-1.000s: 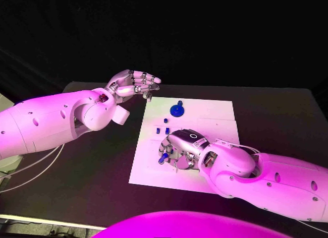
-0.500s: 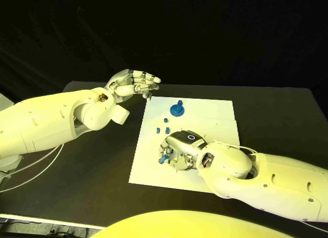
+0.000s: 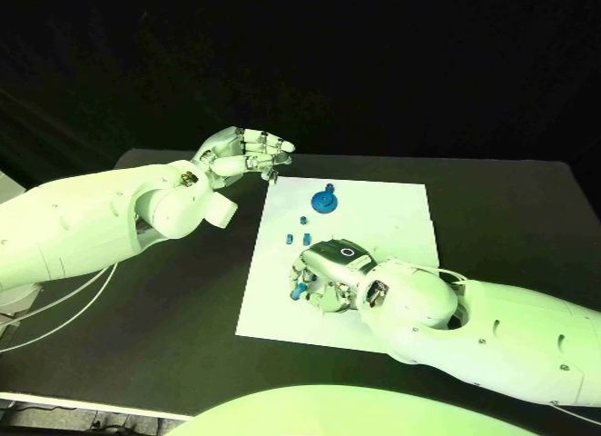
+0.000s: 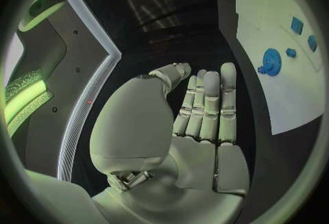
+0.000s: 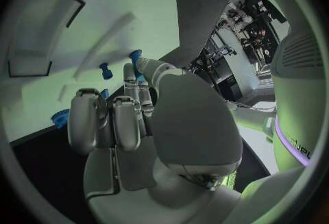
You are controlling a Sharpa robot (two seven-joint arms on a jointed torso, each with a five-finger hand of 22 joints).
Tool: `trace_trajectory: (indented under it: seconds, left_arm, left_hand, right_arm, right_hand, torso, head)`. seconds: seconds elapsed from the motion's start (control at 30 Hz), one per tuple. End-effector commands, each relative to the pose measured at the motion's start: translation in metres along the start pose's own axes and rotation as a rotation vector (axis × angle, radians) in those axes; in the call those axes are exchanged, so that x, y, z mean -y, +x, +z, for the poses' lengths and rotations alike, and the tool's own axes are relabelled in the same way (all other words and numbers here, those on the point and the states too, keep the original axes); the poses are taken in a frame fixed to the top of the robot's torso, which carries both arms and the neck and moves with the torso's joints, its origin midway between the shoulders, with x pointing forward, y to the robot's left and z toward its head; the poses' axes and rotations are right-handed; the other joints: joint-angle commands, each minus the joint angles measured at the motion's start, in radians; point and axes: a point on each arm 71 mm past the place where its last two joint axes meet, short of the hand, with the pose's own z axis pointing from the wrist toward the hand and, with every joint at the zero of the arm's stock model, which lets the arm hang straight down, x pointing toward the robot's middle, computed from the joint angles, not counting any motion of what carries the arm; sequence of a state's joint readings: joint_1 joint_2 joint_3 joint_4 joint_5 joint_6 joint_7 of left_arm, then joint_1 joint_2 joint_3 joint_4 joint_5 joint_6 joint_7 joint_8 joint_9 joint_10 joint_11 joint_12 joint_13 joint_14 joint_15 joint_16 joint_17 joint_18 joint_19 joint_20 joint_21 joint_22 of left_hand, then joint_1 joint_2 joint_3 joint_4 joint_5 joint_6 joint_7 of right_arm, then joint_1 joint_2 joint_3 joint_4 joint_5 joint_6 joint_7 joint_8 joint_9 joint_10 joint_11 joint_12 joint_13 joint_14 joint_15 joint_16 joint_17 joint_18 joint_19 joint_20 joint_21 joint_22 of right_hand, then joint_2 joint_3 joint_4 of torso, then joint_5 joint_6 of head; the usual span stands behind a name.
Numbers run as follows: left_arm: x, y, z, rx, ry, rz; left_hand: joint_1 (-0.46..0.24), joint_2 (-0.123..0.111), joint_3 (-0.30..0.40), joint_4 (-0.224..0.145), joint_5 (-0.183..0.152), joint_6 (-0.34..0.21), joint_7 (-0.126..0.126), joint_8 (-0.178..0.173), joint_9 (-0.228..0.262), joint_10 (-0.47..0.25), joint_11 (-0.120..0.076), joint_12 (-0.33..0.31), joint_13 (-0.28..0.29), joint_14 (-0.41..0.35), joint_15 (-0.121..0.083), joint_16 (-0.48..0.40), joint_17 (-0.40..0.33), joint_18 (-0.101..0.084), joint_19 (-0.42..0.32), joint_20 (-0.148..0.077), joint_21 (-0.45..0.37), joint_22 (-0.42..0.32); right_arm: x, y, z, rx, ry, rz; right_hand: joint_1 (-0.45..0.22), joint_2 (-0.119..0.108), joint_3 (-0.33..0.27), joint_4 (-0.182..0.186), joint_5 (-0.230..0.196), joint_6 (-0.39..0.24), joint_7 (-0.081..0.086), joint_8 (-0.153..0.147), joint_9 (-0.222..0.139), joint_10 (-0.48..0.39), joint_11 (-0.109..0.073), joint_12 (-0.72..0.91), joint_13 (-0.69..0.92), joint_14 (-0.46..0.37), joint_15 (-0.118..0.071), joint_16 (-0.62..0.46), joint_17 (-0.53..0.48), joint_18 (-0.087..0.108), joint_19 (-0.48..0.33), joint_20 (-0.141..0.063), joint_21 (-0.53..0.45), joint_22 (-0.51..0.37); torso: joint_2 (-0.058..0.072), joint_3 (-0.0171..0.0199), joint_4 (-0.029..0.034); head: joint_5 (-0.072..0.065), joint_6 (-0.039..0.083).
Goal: Assemble the parts on the task board
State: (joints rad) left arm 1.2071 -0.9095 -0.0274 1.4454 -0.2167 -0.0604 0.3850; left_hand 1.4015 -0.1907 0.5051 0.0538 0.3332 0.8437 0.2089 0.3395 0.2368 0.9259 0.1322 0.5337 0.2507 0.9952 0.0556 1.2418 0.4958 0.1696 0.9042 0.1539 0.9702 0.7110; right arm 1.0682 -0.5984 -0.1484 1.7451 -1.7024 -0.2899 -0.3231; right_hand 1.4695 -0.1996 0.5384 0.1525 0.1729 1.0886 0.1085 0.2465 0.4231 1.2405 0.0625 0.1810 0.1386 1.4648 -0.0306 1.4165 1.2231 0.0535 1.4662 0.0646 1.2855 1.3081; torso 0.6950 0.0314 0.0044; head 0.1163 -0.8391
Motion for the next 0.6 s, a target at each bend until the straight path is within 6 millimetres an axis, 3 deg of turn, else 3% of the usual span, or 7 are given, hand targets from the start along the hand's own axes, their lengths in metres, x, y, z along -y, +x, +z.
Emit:
trace_trajectory:
  seconds: [0.03, 0.27, 0.6]
  left_arm:
    - [0.0006, 0.0022, 0.0006, -0.014, 0.005, -0.013]
    - [0.0006, 0.0021, 0.0003, -0.014, 0.004, -0.013]
    - [0.0003, 0.0021, 0.0004, -0.017, 0.001, -0.015]
  left_hand:
    - [0.001, 0.01, -0.002, -0.004, 0.005, -0.007, -0.003, 0.002, -0.001, -0.009, 0.0, 0.005, 0.001, -0.002, 0.004, -0.007, -0.001, 0.015, 0.007, 0.0, -0.006, -0.001]
    - [0.0, 0.011, -0.002, -0.004, 0.005, -0.007, -0.003, 0.003, -0.001, -0.01, 0.0, 0.006, 0.001, -0.001, 0.004, -0.007, -0.001, 0.015, 0.007, 0.0, -0.006, -0.001]
    - [-0.001, 0.01, -0.002, -0.003, 0.005, -0.007, -0.003, 0.003, -0.001, -0.01, 0.0, 0.007, 0.001, -0.001, 0.004, -0.007, -0.001, 0.015, 0.007, 0.0, -0.006, -0.002]
  right_arm:
    - [-0.0021, 0.005, 0.0016, -0.04, -0.001, -0.024]
    - [-0.0032, 0.0075, 0.0042, -0.055, -0.002, -0.029]
    - [-0.0038, 0.0053, 0.0034, -0.014, -0.008, -0.013]
  right_hand:
    - [-0.03, -0.001, 0.008, -0.002, -0.003, -0.023, 0.008, -0.009, 0.025, 0.003, -0.013, -0.02, -0.001, 0.042, 0.001, -0.007, -0.003, -0.006, 0.056, -0.001, -0.01, 0.198]
    - [-0.067, -0.029, 0.018, 0.005, 0.007, -0.069, 0.027, -0.045, 0.014, -0.058, 0.013, -0.065, -0.011, 0.042, 0.023, -0.003, 0.001, 0.0, 0.046, 0.014, -0.054, 0.188]
    - [-0.08, -0.055, 0.013, 0.003, 0.005, -0.093, 0.028, -0.065, 0.007, -0.102, 0.023, -0.084, -0.02, 0.04, 0.032, -0.003, -0.003, 0.006, 0.037, 0.023, -0.092, 0.18]
  torso:
    - [0.0, 0.0002, 0.001]
    - [0.0, -0.0008, 0.0004]
    - [0.0, 0.0, 0.0]
  head:
    - [0.0, -0.002]
    - [0.0, -0.003]
    - [-0.001, -0.006]
